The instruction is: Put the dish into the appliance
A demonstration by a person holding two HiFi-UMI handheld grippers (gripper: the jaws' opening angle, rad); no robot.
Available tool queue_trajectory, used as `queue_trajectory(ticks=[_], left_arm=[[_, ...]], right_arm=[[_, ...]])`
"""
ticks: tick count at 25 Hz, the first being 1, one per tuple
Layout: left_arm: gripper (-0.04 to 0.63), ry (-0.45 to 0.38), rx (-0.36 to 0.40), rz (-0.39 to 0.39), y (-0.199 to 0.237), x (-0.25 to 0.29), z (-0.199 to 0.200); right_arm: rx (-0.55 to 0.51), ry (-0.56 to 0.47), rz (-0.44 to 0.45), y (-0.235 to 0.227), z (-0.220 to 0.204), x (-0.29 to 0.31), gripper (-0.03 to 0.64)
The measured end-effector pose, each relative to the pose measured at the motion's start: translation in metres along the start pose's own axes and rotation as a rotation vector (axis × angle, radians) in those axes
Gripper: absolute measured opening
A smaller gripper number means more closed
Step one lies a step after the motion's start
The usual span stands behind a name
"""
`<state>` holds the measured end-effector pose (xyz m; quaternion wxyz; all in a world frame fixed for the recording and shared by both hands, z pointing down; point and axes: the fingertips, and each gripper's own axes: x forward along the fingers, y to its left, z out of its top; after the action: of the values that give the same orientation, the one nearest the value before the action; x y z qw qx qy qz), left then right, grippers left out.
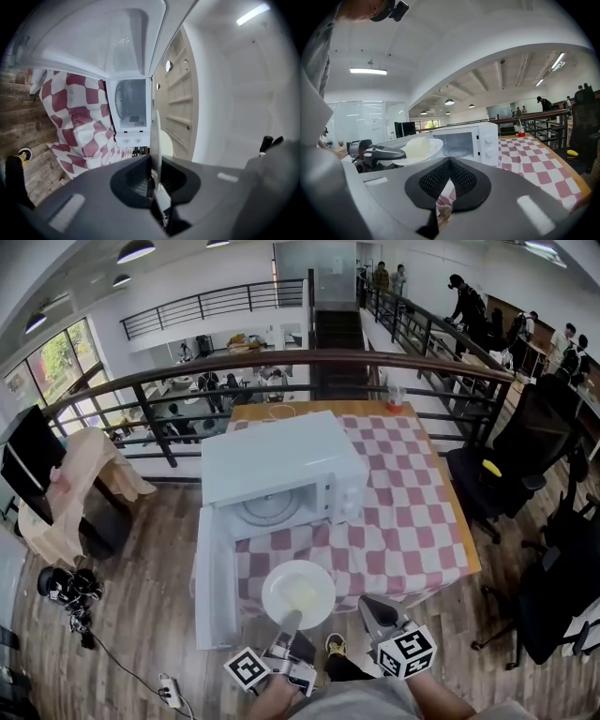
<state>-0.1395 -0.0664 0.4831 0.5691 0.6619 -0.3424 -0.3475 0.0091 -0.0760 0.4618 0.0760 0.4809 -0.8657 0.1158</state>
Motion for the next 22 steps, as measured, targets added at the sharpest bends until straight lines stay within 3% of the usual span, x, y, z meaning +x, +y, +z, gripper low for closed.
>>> queue_trajectory(ticks=[22], left_arm=[[0.034, -0.096, -0.015, 0.046, 0.016, 0.099, 0.052]], right_arm=[[0.005, 0.003, 0.058, -0.08, 0.031, 0.098, -0.003]])
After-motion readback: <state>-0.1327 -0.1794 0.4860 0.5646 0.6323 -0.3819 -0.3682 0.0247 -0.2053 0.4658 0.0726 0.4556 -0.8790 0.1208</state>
